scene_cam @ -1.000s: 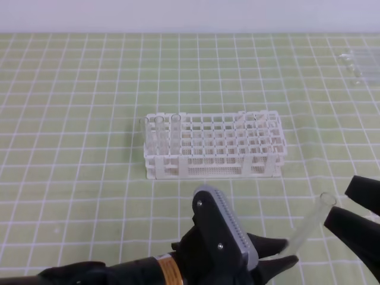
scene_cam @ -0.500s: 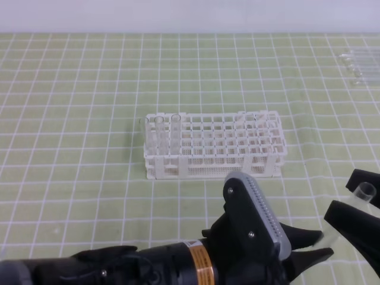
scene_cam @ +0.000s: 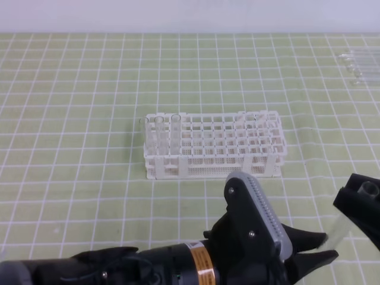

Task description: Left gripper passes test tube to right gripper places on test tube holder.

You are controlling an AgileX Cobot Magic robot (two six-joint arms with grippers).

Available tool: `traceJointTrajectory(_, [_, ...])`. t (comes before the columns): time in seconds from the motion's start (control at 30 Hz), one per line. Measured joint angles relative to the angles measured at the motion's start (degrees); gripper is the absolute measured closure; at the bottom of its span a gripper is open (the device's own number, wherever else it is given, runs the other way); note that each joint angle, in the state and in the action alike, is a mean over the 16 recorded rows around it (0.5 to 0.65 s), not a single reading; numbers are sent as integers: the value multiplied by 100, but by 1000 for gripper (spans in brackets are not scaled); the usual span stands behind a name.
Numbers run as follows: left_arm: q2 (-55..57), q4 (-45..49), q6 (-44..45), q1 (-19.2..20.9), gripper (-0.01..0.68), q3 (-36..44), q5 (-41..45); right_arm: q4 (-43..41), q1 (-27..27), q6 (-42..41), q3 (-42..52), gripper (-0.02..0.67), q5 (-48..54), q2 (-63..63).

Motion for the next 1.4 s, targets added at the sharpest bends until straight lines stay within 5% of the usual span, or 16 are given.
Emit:
traceJointTrajectory(0.87, [-104,-21,-194,2,636,0,277,18,-2,-355,-15,638,-91,0])
traceJointTrajectory(1.4, [-1261,6,-60,52,634,0,2875,108,1,-1558,-910,639,-407,1009])
